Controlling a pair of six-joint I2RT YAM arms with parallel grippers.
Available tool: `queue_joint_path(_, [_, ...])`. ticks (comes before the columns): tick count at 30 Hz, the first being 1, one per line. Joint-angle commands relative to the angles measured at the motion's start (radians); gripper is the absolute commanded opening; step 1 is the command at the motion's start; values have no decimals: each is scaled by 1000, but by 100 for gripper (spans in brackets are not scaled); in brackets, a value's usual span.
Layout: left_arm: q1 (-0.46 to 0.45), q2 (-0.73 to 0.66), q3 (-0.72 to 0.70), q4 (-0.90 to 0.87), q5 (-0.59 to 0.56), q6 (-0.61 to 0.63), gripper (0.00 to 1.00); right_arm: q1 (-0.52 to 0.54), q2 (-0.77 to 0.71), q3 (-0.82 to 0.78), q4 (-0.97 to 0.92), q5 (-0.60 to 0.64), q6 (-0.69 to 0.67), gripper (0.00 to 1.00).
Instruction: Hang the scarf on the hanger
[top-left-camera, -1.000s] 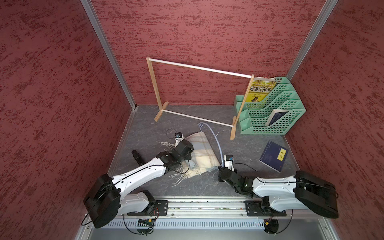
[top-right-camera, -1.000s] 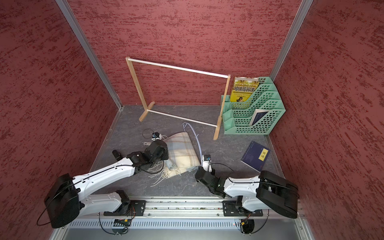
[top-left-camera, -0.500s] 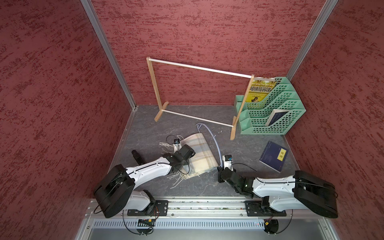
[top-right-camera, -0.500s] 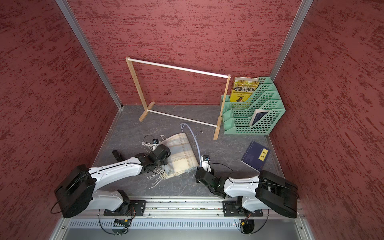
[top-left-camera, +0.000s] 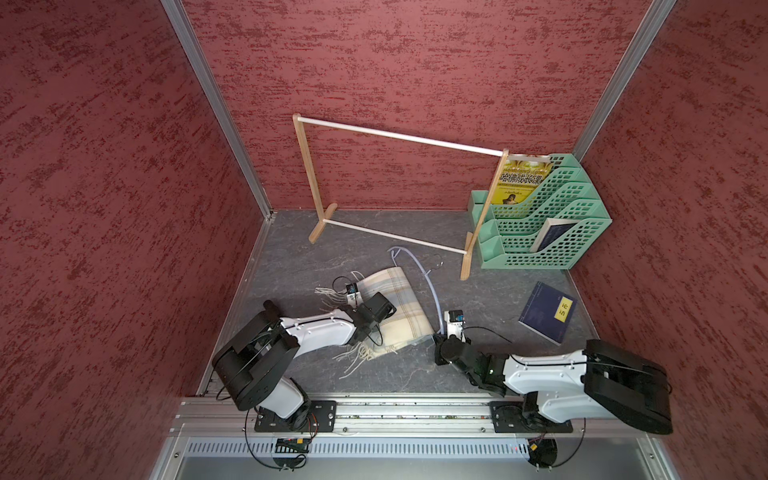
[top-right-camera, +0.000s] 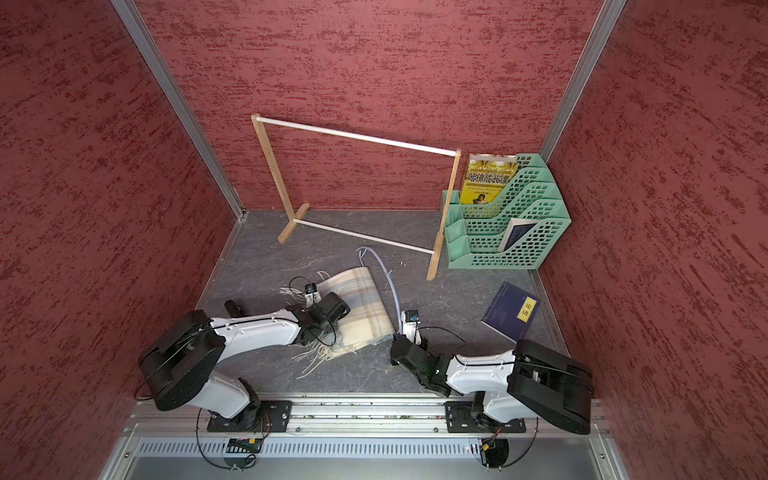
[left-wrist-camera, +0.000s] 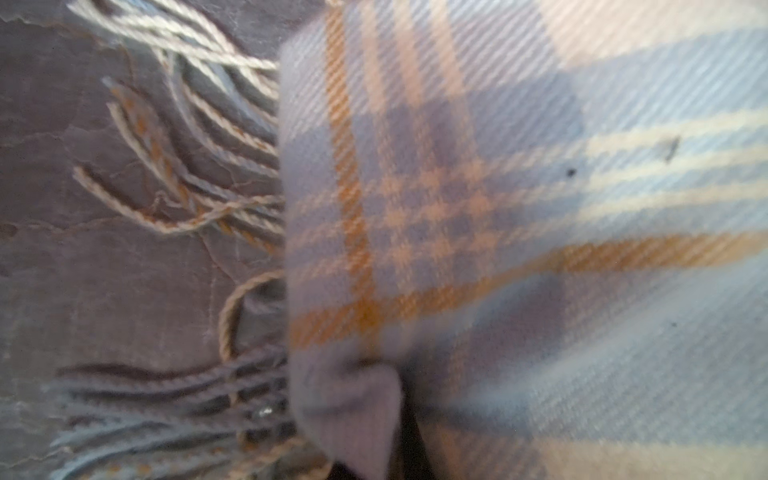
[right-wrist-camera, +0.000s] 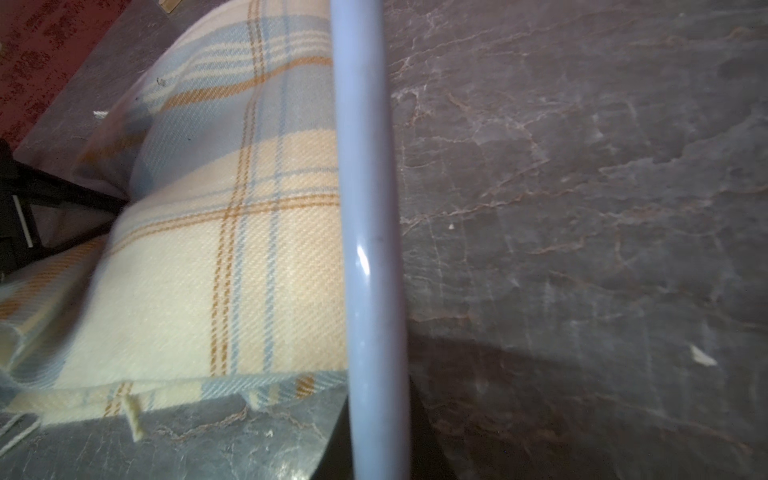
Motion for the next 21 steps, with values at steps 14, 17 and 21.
queue_joint_path(14, [-90, 110, -45, -34, 18, -94, 0, -22, -494, -18, -475, 383, 24, 0])
queue_joint_path(17, [-114, 120, -25, -36, 8, -115, 0, -21, -509, 14, -486, 425, 2, 0])
queue_joint_path(21, [-125, 117, -18, -32, 1, -128, 0, -21, -537, 65, -488, 486, -75, 0])
